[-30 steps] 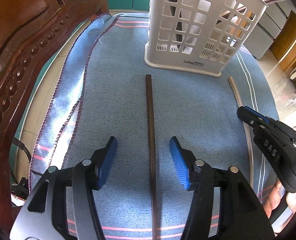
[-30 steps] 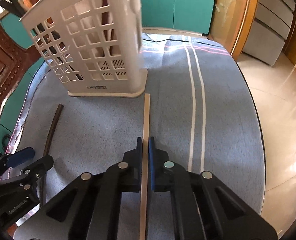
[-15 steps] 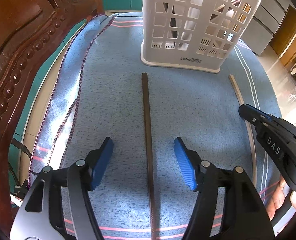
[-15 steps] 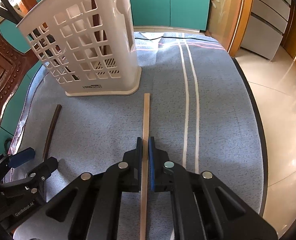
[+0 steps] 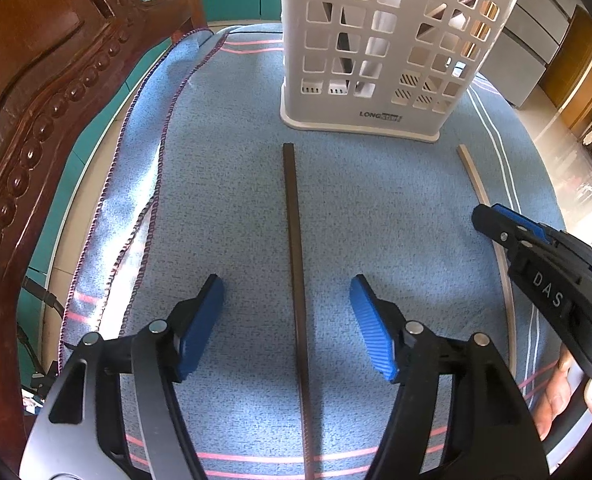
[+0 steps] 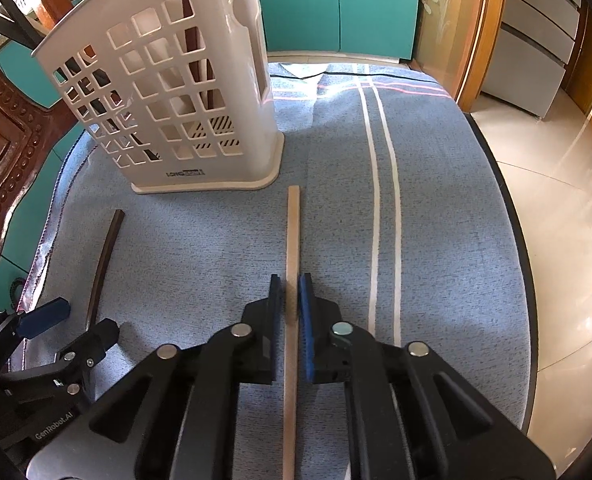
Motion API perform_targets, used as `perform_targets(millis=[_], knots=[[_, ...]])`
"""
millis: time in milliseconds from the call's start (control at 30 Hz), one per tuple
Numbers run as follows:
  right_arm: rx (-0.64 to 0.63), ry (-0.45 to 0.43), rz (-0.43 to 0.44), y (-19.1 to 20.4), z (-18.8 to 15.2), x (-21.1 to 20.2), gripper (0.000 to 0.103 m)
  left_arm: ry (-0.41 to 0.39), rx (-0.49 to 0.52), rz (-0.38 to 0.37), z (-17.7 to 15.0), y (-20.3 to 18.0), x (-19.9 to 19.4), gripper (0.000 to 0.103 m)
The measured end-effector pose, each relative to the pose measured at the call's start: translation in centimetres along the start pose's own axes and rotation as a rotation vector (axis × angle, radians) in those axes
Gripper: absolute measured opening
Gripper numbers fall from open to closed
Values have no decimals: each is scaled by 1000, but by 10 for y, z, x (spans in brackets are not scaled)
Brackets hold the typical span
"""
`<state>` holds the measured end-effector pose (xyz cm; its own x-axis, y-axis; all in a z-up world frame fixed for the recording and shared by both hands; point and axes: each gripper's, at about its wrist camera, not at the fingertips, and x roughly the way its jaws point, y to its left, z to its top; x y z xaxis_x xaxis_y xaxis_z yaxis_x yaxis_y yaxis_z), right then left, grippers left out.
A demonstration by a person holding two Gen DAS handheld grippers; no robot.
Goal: Organize utensils
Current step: 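Grasp the dark chopstick with the left gripper while the right holds the light chopstick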
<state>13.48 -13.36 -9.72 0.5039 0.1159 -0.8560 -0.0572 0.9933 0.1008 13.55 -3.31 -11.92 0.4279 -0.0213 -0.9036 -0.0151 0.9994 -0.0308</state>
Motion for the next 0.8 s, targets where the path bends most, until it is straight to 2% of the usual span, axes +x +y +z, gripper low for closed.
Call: perform_targets(millis=[100,533,633,667,700,733,800], knots=[[-8,-2,-1,3,-1,0,24,-1,0,-1,-1,1,0,67],[-76,-29,-85,13,-4,0,25,-5,-9,6,4,9,2,67],[-121,-57,-135,20,-4,2,25,-8,-12,9,7,12,3,67],[-133,-61,-142,23,-5,2,25,-10,-13,8,8,13,3,67],[-137,-56,-128,24,-5,1,14,-12,-19,3,9,16,3,67],[-132,-45,-103,24,-5,1,8,-15,-28,-4,10,19,3,67],[-115,-34,-79,21,-5,-1,7,-23,-58,-25,13,28,2,67]])
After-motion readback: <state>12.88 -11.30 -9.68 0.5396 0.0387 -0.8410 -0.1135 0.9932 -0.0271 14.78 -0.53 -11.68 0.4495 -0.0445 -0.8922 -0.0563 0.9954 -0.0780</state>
